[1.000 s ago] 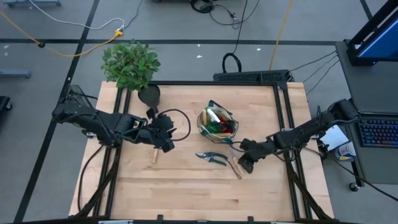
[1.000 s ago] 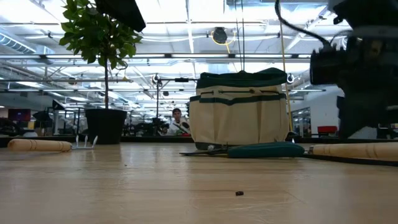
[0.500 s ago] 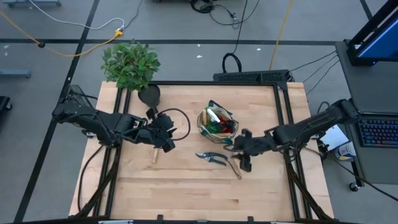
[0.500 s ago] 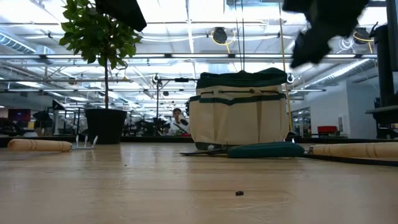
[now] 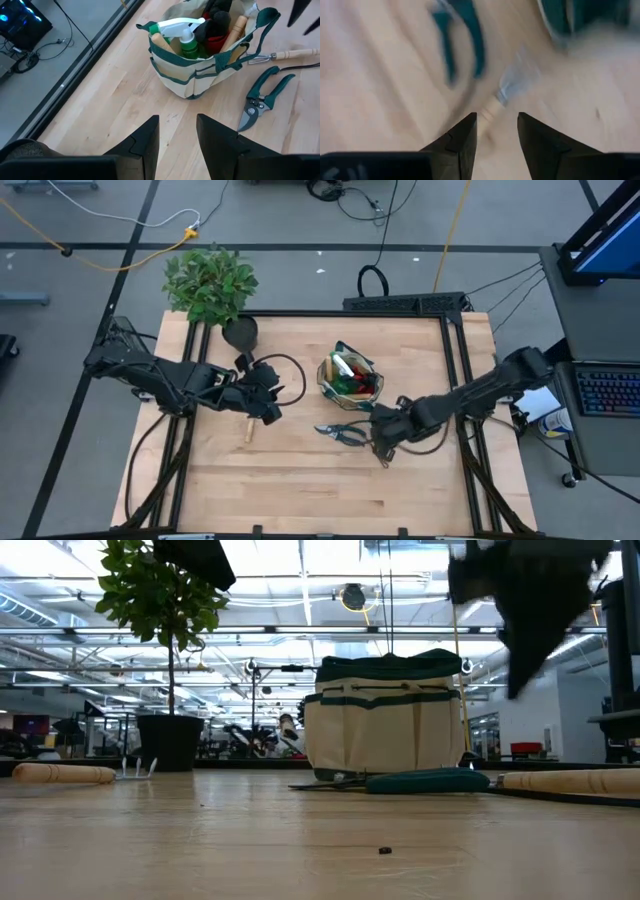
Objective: Pick & Place Garden tools in Gardening bag
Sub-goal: Put the right hand rake into the gardening bag
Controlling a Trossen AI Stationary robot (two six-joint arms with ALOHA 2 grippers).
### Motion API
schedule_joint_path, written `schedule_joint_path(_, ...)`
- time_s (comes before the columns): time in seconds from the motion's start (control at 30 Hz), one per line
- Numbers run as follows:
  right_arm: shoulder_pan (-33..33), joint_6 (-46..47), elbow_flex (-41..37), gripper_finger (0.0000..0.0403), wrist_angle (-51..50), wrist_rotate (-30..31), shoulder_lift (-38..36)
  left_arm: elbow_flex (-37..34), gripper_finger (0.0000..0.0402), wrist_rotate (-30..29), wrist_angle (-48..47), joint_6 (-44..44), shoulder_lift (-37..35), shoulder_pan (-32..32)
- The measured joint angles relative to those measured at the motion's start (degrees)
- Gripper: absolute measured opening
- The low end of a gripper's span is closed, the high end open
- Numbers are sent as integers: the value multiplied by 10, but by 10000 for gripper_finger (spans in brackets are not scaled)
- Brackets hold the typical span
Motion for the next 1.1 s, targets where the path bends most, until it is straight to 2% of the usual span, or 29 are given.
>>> schedule_joint_path(0.17, 0, 74, 1, 134, 4, -45, 49, 0, 136, 0, 0, 0, 0, 0)
schedule_joint_path(0.4, 4, 66, 0, 154, 43, -75, 99, 0, 136, 0, -1, 2, 0, 0)
schedule_joint_path(0.73, 3, 100, -3, 199, 43, -58, 102, 0, 136, 0, -1, 11, 0, 0)
schedule_joint_path(0.93, 3, 135, -60, 194, 83, -60, 102, 0, 136, 1, -1, 12, 0, 0)
schedule_joint_path(1.1, 3, 122, -101, 170, 124, -57, 99, 0, 136, 1, -1, 12, 0, 0)
